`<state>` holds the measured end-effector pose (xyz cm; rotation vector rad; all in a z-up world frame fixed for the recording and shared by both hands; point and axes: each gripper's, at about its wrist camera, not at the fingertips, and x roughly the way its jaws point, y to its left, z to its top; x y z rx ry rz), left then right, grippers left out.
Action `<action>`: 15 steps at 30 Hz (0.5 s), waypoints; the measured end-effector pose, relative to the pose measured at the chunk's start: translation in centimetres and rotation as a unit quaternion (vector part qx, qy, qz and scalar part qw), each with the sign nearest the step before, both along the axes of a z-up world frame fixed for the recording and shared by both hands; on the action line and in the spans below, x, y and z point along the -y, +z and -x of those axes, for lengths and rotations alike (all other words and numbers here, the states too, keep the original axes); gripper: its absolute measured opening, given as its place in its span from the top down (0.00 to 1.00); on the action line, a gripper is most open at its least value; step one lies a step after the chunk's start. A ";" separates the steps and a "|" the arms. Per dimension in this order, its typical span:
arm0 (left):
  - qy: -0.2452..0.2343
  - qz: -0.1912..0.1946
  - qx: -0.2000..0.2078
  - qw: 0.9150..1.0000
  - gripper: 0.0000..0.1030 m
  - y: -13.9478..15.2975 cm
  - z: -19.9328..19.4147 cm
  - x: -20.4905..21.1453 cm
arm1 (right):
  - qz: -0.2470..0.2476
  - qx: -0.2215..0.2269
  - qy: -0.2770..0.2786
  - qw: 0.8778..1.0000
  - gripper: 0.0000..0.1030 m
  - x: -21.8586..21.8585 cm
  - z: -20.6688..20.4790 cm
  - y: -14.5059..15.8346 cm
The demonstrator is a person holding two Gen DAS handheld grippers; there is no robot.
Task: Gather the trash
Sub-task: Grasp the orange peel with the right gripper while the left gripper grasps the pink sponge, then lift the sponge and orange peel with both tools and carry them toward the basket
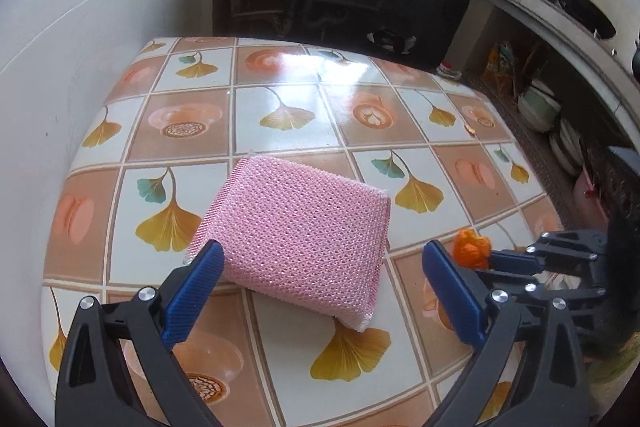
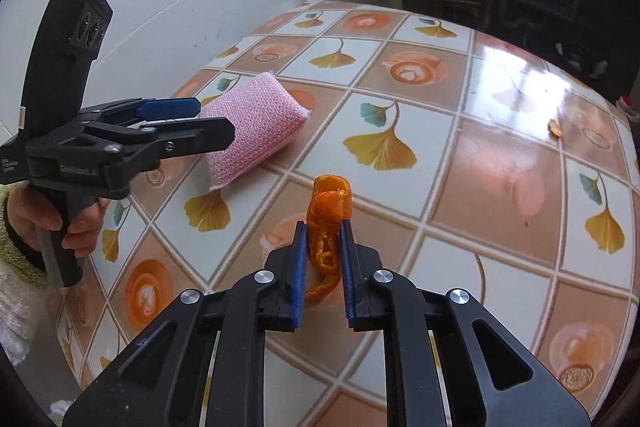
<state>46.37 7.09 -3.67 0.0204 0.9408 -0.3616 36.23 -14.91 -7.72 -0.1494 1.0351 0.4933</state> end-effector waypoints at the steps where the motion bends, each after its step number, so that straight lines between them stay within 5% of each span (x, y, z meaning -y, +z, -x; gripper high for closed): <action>1: -0.008 -0.022 0.006 1.000 0.06 -0.2 0.0 0.5 | -0.001 -0.002 -0.005 1.000 0.87 0.4 0.4 0.1; 6: -0.028 -0.116 0.028 0.992 0.06 -1.4 -0.9 2.9 | -0.016 0.000 -0.022 1.000 0.87 2.8 3.7 1.2; 15: -0.027 -0.139 0.040 0.989 0.09 -1.7 -1.6 2.9 | -0.021 0.006 -0.053 0.998 0.87 5.8 8.8 2.1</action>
